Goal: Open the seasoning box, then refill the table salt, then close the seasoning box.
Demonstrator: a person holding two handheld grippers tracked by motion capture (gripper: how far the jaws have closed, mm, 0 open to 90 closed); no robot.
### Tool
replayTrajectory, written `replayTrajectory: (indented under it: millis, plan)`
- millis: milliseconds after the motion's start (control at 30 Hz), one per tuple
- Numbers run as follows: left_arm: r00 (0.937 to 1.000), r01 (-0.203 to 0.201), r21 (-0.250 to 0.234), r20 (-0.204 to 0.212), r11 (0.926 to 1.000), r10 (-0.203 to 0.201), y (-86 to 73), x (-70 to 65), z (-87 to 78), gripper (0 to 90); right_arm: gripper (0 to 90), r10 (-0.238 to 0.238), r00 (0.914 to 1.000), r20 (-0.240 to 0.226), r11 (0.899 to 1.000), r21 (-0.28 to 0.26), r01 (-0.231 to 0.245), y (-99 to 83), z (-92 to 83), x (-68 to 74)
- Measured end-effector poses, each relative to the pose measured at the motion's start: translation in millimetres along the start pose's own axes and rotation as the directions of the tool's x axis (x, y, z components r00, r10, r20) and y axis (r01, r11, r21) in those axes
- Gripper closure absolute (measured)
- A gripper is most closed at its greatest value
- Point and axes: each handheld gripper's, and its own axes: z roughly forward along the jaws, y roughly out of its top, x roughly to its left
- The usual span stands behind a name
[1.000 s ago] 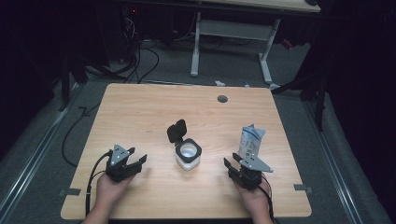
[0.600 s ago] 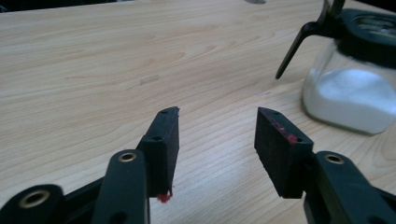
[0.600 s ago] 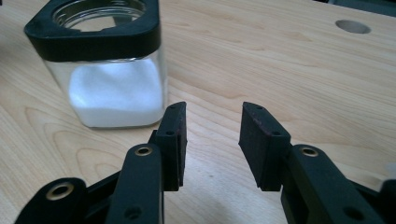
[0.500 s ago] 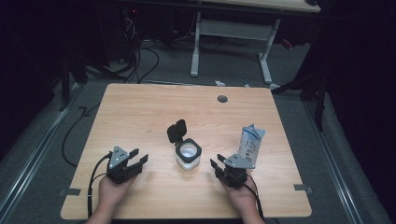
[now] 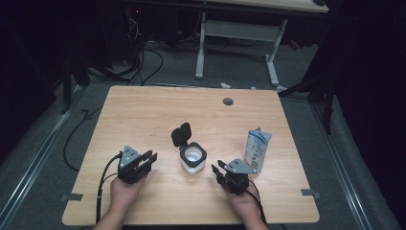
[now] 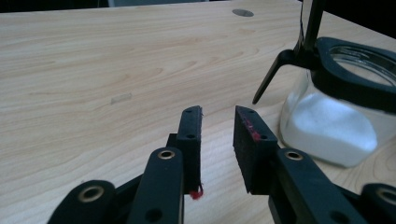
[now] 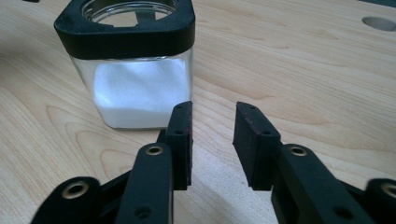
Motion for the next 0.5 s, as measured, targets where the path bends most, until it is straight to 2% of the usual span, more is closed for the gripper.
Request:
replayTrajectory:
  millis: [200,300,500]
  plan:
    - [0.9999,0.008,-0.003,-0.008,1.0,-0.008,14.0,-4.7,10.9,80.6,74.4,0.003,0.9999,-0.01,1.0,0.002,-0.003,0.7,2.7,3.1]
    - [0.9996,0.028,-0.006,0.002,0.9996,-0.028,21.1,-5.3,16.0,84.7,77.3,-0.004,0.9999,-0.014,1.0,0.001,0.004,1.5,4.4,6.0]
    - [0.9992,0.035,-0.011,0.02,0.9993,-0.035,37.4,-11.2,27.9,88.1,84.9,-0.017,0.9993,-0.032,1.0,-0.003,0.017,2.9,8.0,10.8]
